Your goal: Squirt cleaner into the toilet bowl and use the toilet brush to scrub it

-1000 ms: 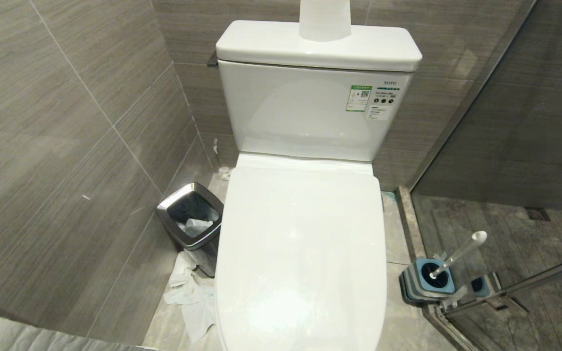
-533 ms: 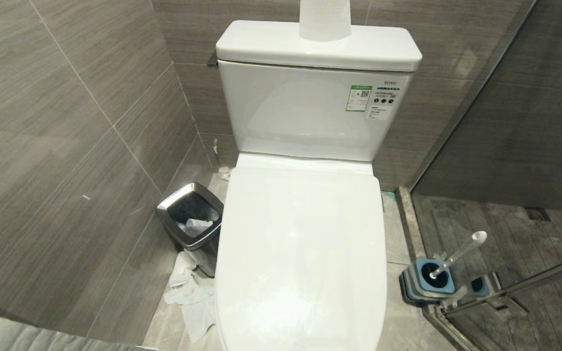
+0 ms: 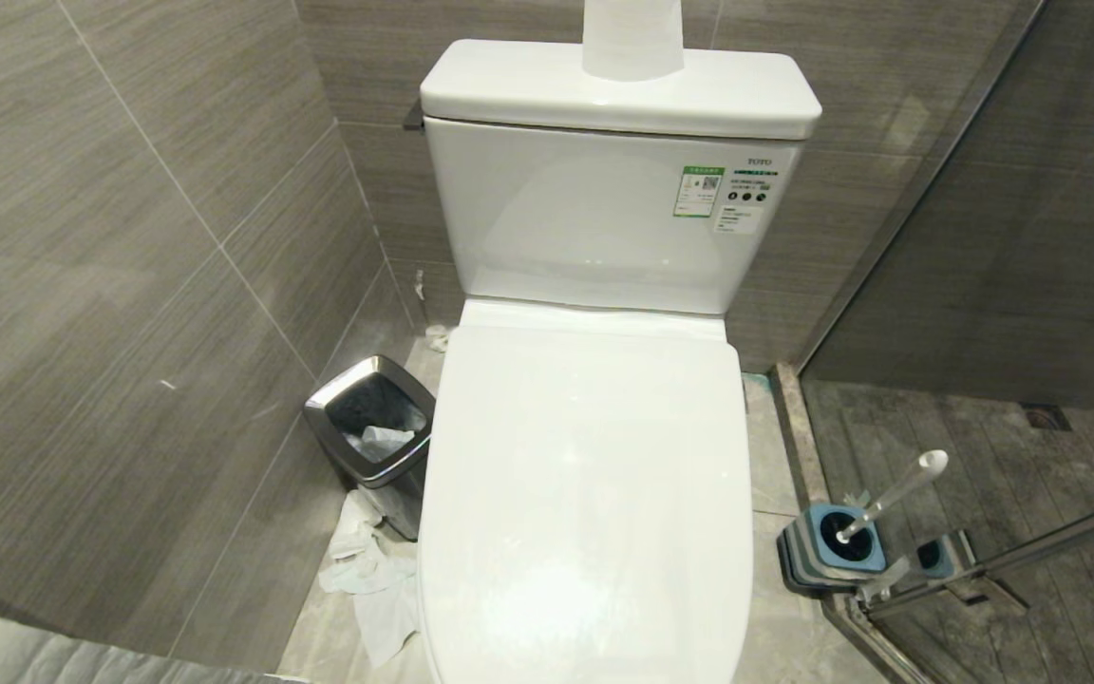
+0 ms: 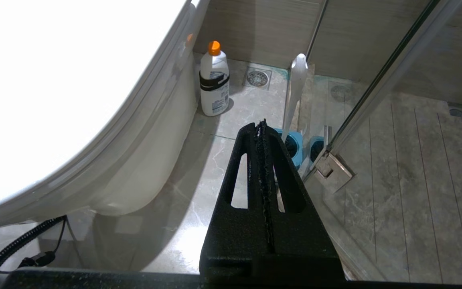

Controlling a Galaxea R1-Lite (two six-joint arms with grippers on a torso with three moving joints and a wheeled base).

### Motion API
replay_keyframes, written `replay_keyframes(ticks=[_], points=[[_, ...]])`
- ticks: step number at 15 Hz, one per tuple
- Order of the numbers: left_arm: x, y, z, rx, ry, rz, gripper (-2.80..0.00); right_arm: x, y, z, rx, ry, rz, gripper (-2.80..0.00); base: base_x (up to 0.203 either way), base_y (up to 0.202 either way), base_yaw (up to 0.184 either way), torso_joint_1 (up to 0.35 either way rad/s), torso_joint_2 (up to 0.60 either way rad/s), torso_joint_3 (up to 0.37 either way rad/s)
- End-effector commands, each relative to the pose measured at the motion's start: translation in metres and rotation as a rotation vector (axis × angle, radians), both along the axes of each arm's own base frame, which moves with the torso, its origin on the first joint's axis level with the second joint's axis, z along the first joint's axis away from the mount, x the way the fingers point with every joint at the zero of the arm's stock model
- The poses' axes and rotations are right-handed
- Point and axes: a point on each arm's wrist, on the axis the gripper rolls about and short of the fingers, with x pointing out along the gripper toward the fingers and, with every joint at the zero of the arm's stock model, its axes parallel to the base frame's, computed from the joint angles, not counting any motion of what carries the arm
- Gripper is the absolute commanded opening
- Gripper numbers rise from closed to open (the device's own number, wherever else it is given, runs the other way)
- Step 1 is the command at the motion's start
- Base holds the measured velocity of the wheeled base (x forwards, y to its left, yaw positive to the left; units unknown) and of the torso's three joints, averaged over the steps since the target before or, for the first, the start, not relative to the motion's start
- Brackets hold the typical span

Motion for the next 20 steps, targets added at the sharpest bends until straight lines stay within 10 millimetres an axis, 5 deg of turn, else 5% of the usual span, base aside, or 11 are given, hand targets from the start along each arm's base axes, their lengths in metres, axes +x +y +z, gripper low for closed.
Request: replay_keyframes(ticks=[1,20], points=[[0.0007,0.0000,-0.0021,0.000,0.009,0.001,-2.80,0.0009,0.0000,-0.0034,-0.001,0.011,0.000,-2.80,0.000,0.000,0.000,0.000,0.00,0.000],[0.0007,0.0000,-0.0020,0.000,0.008,0.001,-2.80,0.0009,0.0000,-0.0034,-0.002,0.011,0.001,-2.80,0.000,0.000,0.000,0.000,0.00,0.000]])
